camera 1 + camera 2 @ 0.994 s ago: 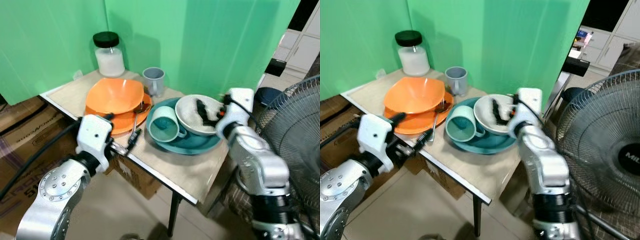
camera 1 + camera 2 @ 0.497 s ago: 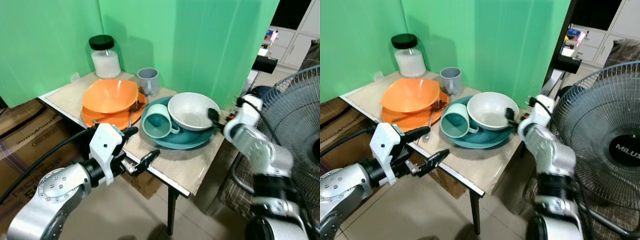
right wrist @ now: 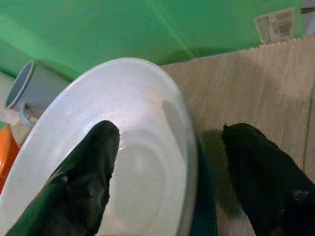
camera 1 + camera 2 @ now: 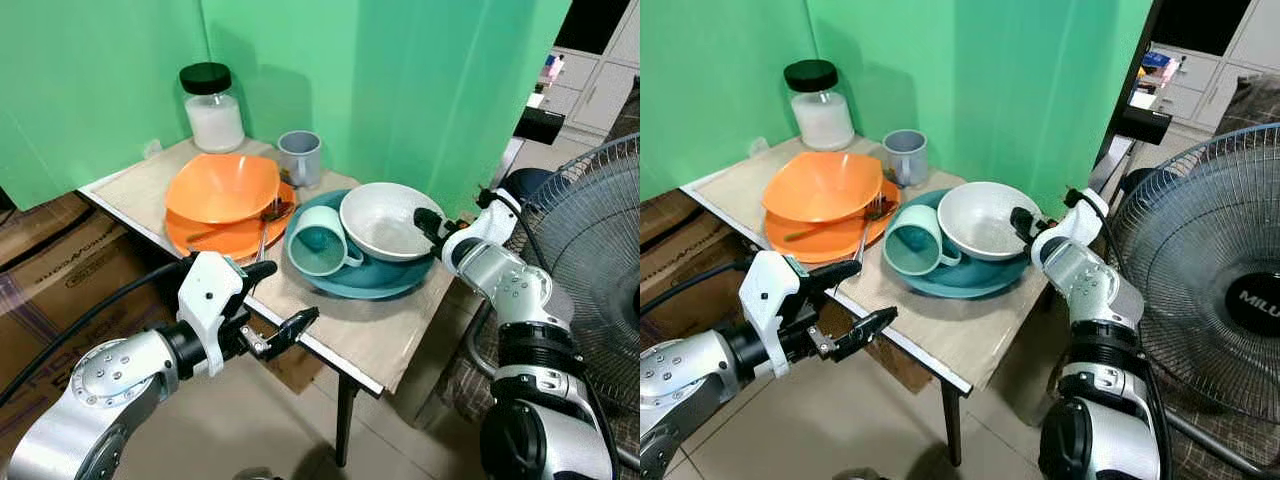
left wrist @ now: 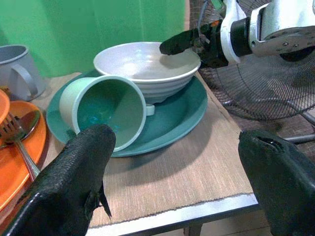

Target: Setting the table

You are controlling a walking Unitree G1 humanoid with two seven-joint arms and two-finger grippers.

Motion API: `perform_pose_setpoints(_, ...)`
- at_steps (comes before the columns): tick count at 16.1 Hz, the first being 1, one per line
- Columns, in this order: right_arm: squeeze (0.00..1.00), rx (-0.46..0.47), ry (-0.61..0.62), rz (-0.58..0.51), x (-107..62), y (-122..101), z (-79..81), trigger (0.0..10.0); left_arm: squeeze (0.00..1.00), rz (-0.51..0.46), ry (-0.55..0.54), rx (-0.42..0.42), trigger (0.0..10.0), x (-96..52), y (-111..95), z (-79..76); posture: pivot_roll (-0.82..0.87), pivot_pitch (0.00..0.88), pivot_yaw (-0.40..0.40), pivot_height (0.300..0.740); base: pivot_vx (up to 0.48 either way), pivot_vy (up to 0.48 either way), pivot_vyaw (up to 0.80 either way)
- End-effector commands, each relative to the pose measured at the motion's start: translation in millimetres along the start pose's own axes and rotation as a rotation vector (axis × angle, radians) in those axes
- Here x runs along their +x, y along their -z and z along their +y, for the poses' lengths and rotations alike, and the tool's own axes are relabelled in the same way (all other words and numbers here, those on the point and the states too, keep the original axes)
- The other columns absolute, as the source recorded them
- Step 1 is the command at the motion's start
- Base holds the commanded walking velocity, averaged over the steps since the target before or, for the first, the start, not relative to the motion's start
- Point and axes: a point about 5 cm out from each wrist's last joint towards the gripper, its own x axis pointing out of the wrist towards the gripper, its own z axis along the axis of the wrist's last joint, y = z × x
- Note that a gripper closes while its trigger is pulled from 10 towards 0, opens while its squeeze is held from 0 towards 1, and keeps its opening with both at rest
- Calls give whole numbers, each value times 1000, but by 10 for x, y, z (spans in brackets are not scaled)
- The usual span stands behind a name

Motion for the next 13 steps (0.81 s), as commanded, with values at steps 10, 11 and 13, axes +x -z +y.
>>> perform_pose_setpoints(10,0,35,8,-15,29,-61,10,0,0,23,73,-25,10000,-24,-26,-94,125,0,16,740,0,0,0)
perform_pose_setpoints(11,0,35,9,-16,30,-64,8,0,0,23,73,-25,10000,-25,-28,-93,125,0,16,740,0,0,0)
perform_pose_setpoints(13,0,34,8,-18,31,-69,8,0,0,25,73,-27,10000,-27,-32,-92,124,0,16,740,0,0,0)
